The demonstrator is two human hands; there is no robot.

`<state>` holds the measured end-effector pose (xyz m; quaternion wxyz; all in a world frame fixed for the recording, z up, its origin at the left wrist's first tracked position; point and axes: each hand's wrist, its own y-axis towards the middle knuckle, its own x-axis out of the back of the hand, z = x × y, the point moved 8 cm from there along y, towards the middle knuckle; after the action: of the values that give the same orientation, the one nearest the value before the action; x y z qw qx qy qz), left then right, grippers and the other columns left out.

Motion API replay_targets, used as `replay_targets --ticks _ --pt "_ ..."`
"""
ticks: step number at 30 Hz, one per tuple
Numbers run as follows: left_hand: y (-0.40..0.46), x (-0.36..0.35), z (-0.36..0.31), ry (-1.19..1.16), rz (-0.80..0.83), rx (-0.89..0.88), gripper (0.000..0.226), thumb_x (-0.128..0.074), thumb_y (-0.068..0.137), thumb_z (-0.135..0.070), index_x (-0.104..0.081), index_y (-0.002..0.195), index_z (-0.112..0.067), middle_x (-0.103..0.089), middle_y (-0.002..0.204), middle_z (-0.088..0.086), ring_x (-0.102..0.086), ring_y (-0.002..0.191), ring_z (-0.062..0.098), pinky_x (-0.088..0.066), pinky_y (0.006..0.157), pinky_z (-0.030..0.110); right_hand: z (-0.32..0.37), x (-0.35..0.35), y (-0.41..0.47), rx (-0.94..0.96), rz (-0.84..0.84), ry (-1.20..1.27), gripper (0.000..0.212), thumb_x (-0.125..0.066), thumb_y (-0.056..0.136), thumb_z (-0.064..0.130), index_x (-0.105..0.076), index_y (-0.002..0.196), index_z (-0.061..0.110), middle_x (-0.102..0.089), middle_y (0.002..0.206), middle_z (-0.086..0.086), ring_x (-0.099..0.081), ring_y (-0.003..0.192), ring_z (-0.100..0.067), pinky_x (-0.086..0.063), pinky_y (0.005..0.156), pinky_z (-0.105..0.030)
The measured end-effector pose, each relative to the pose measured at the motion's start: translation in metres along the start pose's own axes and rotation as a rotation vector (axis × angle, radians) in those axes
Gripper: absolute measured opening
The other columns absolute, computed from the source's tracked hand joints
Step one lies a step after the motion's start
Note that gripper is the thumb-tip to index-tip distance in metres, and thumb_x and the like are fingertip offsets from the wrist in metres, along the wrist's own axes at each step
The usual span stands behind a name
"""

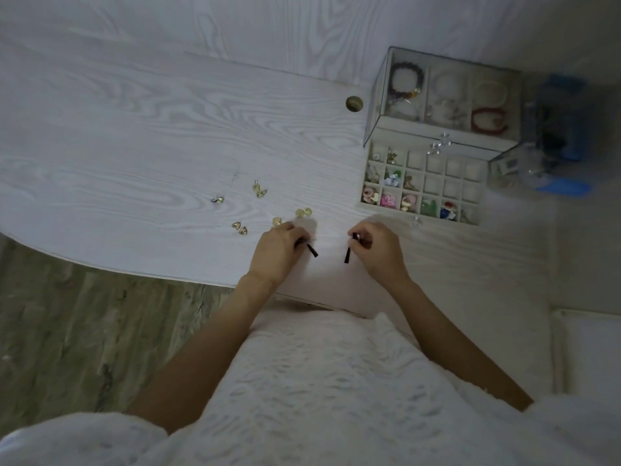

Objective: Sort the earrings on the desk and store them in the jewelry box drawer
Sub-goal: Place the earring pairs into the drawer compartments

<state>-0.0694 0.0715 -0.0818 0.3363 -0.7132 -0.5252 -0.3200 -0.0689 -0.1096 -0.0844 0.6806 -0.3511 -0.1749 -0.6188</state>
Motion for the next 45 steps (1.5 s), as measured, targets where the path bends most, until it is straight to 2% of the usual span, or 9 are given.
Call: replay_targets --ticks 7,14,20,25,27,30,33,39,45 --pt "0.012 0.01 -0.001 0.017 0.015 0.004 0.008 -0.066 0.081 -0.012 -0.073 0.085 -0.013 -0.073 0.083 0.006 -0.066 0.077 0.029 -0.046 0.067 0.031 0.002 0.084 0.012 0.043 -0.273 0.142 0.008 -0.065 0.083 0.006 -0.065 0.091 0.008 -0.064 0.083 -0.002 -0.06 0.077 -0.013 -0.045 0.069 -0.009" --pt "0.042 0.02 -0.036 -0.353 -0.042 0.041 0.01 -0.072 0.079 -0.013 -0.074 0.087 -0.018 -0.074 0.086 -0.003 -0.068 0.079 0.007 -0.054 0.076 0.022 -0.031 0.148 0.057 -0.041 -0.463 0.059 0.012 -0.064 0.083 0.006 -0.065 0.094 0.003 -0.069 0.091 -0.013 -0.063 0.085 -0.021 -0.043 0.073 -0.02" --pt "0.094 0.024 -0.091 -0.488 -0.029 -0.026 0.01 -0.071 0.08 -0.013 -0.073 0.09 -0.015 -0.072 0.082 -0.002 -0.066 0.074 0.002 -0.052 0.073 0.014 -0.049 0.141 0.075 -0.079 -0.347 -0.026 0.015 -0.065 0.084 0.011 -0.063 0.098 0.005 -0.068 0.095 -0.013 -0.062 0.088 -0.021 -0.038 0.07 -0.018" --pt "0.134 0.003 -0.137 -0.399 -0.014 -0.117 0.013 -0.07 0.081 -0.016 -0.073 0.094 -0.014 -0.073 0.087 0.001 -0.065 0.076 0.005 -0.054 0.074 0.02 -0.055 0.136 0.084 -0.09 -0.277 -0.163 0.025 -0.066 0.083 0.017 -0.061 0.105 0.006 -0.068 0.099 -0.015 -0.063 0.09 -0.029 -0.049 0.075 -0.033" --pt "0.149 -0.01 -0.151 -0.369 -0.009 -0.152 0.015 -0.068 0.081 -0.014 -0.072 0.096 -0.015 -0.073 0.091 0.002 -0.067 0.084 0.012 -0.054 0.079 0.026 -0.053 0.138 0.082 -0.081 -0.282 -0.266 0.021 -0.063 0.085 0.013 -0.062 0.103 0.003 -0.067 0.099 -0.02 -0.061 0.089 -0.034 -0.046 0.073 -0.036" --pt "0.161 -0.031 -0.168 -0.339 0.011 -0.164 0.016 -0.066 0.082 -0.008 -0.07 0.097 -0.013 -0.073 0.093 0.002 -0.067 0.086 0.013 -0.051 0.08 0.02 -0.054 0.141 0.074 -0.058 -0.32 -0.345 0.019 -0.053 0.086 0.004 -0.062 0.102 -0.001 -0.062 0.099 -0.024 -0.057 0.092 -0.038 -0.041 0.07 -0.038" --pt "0.166 -0.049 -0.178 -0.321 0.008 -0.181 0.016 -0.065 0.082 -0.007 -0.07 0.097 -0.011 -0.073 0.093 0.004 -0.067 0.086 0.016 -0.047 0.076 0.016 -0.068 0.14 0.07 -0.097 -0.295 -0.322 0.024 -0.049 0.088 0.003 -0.063 0.107 0.003 -0.06 0.106 -0.021 -0.053 0.099 -0.037 -0.041 0.072 -0.037" --pt "0.165 -0.067 -0.184 -0.159 0.02 -0.312 0.012 -0.067 0.08 -0.007 -0.067 0.092 -0.005 -0.069 0.09 0.013 -0.064 0.077 0.026 -0.045 0.07 0.024 -0.077 0.14 0.068 -0.088 -0.303 -0.233 0.027 -0.05 0.088 0.004 -0.063 0.11 0.01 -0.061 0.106 -0.017 -0.052 0.101 -0.034 -0.038 0.071 -0.031" --pt "0.164 -0.069 -0.19 -0.117 0.058 -0.364 0.021 -0.068 0.078 -0.006 -0.065 0.099 -0.006 -0.066 0.098 0.013 -0.064 0.08 0.027 -0.047 0.072 0.028 -0.072 0.138 0.069 -0.048 -0.297 -0.217 0.028 -0.054 0.087 0.006 -0.061 0.114 0.008 -0.061 0.109 -0.018 -0.053 0.1 -0.037 -0.044 0.077 -0.038"
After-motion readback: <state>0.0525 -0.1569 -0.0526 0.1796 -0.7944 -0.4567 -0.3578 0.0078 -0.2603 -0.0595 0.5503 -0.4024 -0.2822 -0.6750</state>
